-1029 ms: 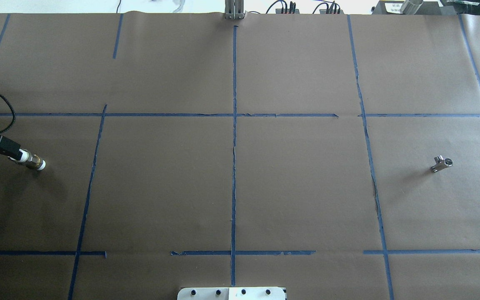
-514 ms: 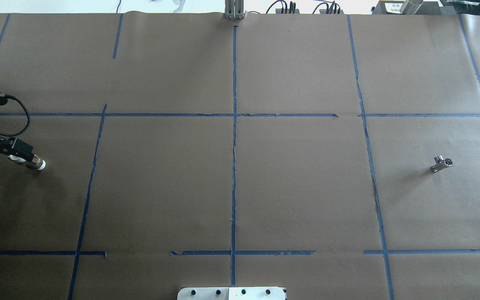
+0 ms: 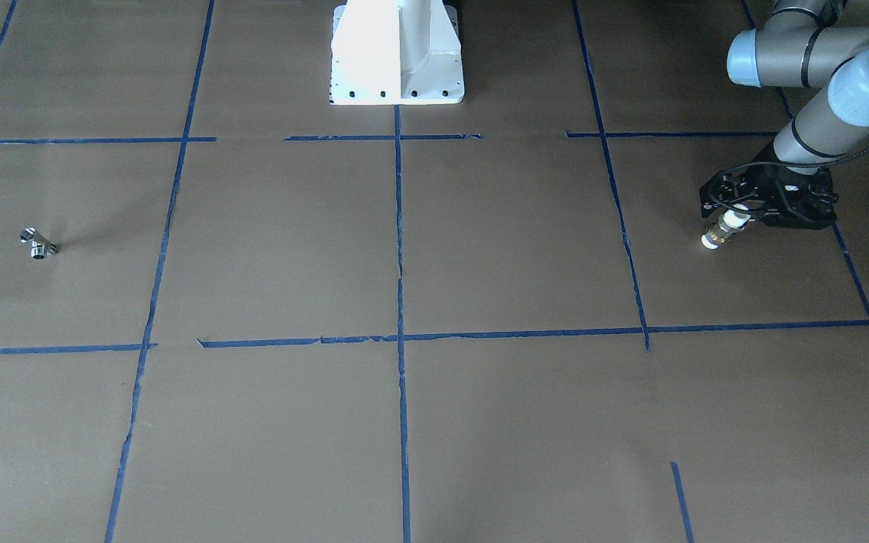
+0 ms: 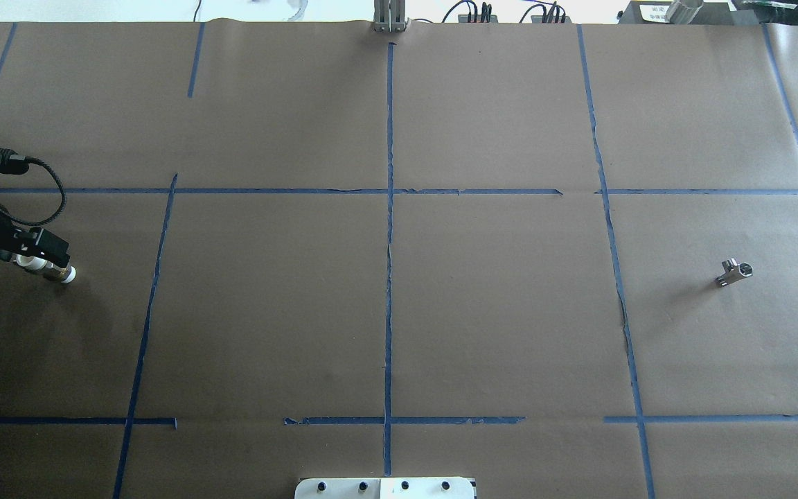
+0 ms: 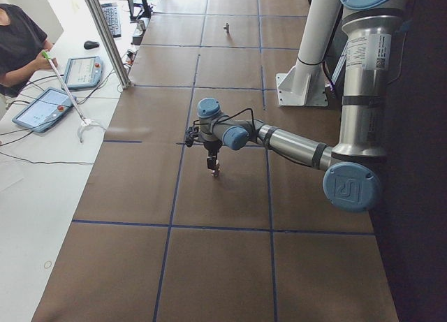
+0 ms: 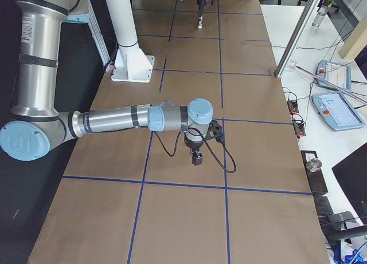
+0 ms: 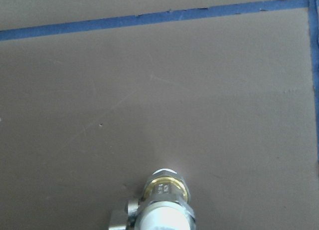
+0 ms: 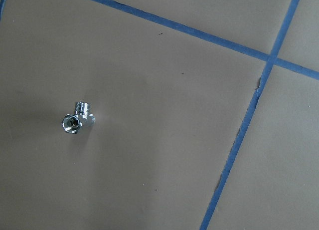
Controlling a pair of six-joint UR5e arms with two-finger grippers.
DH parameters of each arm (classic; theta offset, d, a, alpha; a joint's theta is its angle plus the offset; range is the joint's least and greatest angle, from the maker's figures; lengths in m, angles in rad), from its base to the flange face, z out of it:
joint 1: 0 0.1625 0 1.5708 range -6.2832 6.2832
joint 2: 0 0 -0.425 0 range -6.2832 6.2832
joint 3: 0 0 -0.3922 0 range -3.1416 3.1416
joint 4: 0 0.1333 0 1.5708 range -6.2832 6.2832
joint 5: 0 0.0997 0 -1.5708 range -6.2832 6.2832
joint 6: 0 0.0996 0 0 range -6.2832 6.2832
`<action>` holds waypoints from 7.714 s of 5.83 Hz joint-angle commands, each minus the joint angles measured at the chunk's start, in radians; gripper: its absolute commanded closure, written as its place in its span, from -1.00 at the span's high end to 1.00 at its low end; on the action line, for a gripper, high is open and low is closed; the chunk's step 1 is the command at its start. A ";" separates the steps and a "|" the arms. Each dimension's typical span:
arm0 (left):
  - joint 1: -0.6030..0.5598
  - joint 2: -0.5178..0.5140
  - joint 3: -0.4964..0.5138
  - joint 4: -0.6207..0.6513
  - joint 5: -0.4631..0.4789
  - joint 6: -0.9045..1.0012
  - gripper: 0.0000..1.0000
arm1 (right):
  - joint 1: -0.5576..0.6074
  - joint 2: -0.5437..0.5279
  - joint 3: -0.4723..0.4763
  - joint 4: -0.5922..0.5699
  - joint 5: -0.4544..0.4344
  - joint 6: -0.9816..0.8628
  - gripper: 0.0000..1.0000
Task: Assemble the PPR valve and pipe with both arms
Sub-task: 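Lower the left gripper onto the white-socket PPR valve and close it, then carry the valve with the left gripper to the table centre, set upright, then grasp the chrome elbow fitting with the right gripper while left gripper releases valve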
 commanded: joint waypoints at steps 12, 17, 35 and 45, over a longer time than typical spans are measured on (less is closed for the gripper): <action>0.100 -0.283 -0.071 0.018 -0.004 -0.262 -1.00 | -0.013 0.001 0.001 0.001 0.012 0.002 1.00; 0.403 -0.809 0.185 0.251 0.254 -0.527 -1.00 | -0.015 0.001 0.001 0.000 0.020 0.002 1.00; 0.425 -0.738 0.014 0.210 0.299 -0.621 0.72 | -0.487 -0.001 -0.054 0.540 -0.256 0.842 0.97; 0.403 -0.672 -0.020 0.092 0.299 -0.656 0.74 | -0.529 0.075 -0.166 0.546 -0.249 0.899 -1.00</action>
